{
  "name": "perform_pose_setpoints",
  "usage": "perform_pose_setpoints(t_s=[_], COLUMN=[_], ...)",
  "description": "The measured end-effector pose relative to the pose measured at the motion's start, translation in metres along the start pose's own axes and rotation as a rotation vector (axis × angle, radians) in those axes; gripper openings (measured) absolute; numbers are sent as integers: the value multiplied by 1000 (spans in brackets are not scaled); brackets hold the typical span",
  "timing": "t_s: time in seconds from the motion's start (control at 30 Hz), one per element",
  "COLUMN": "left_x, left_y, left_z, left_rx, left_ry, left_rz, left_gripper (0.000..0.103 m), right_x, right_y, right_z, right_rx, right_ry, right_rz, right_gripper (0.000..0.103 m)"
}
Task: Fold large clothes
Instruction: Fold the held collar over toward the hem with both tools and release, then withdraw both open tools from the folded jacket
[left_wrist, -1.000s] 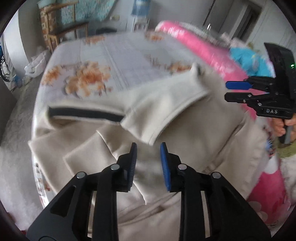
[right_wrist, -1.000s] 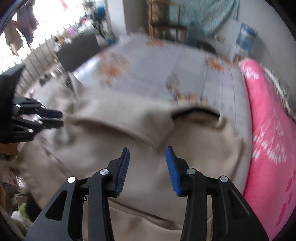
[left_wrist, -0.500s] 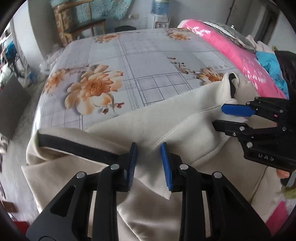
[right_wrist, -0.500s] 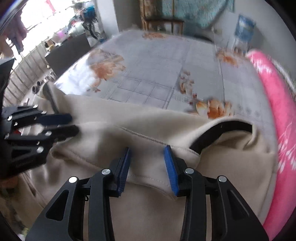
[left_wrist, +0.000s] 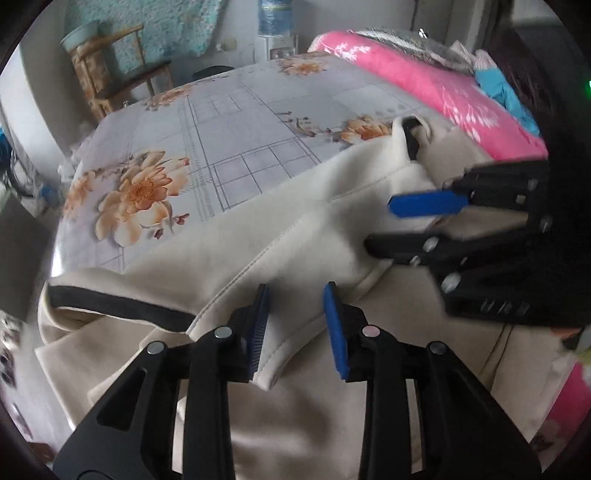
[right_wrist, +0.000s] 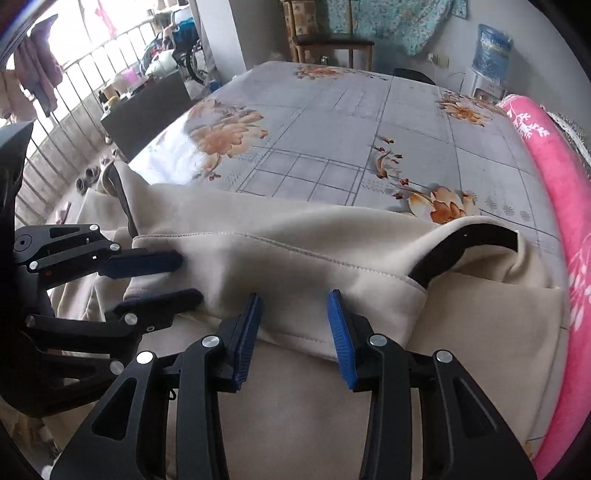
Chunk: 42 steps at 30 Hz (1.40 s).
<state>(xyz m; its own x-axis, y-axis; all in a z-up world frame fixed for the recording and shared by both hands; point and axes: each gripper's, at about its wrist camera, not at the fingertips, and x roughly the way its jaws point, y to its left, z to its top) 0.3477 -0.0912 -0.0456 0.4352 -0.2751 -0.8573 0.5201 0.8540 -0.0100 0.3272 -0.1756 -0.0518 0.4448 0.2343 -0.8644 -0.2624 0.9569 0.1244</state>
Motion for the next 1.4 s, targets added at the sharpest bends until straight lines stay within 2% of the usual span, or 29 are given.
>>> perform_pose_setpoints(t_s=[0.07, 0.13, 0.23, 0.27, 0.33, 0.43, 0.53, 0.7, 0.77, 0.87, 0.97, 1.07, 1.1, 1.17, 1.33, 1.4], left_x=[-9, -20, -9, -10, -12, -37, -79, -143, -157, -163, -158, -147, -144, -138, -136, -134], left_y=[6, 16, 29, 30, 33, 37, 47, 69, 72, 69, 63, 58, 57, 57, 61, 68], left_z=[-2, -7, -20, -21, -21, -27, -49, -114, -141, -177, -203, -221, -225, -229, -232, -234], left_rx=[-33, -66, -132, -138, -150, -187, -222, -344, -386, -442, -467, -479, -483, -486, -473, -493], left_ry=[1, -12, 41, 22, 33, 11, -59, -160, -178, -175, -173, -151, -142, -133, -125, -122], left_rz=[-24, -42, -65, -71, -73, -84, -97, -120, -130, -147, -121, -57, -45, -30, 67, 40], left_gripper=[31, 31, 35, 35, 35, 35, 38, 41, 42, 42, 42, 42, 42, 41, 41, 41], right_x=[-15, -28, -11, -11, -20, -46, -74, -106, -108, -107, -94, -79, -80, -79, -76, -76], right_y=[-4, -11, -27, -29, -26, -23, -17, 6, 18, 38, 45, 47, 49, 49, 51, 51], right_z=[-3, -7, -16, -19, -19, -27, -46, -105, -127, -156, -173, -182, -185, -184, -183, -184], right_rx=[12, 10, 40, 36, 48, 100, 109, 109, 96, 73, 79, 89, 83, 87, 98, 97], right_ry=[-32, -67, -2, -20, -4, -30, -71, -105, -109, -110, -87, -57, -79, -78, -75, -78], right_rz=[-1, -52, -51, -36, -68, -3, 16, 112, 135, 129, 127, 86, 80, 72, 61, 56], right_gripper=[37, 37, 37, 37, 37, 38, 48, 66, 75, 81, 82, 82, 83, 84, 86, 86])
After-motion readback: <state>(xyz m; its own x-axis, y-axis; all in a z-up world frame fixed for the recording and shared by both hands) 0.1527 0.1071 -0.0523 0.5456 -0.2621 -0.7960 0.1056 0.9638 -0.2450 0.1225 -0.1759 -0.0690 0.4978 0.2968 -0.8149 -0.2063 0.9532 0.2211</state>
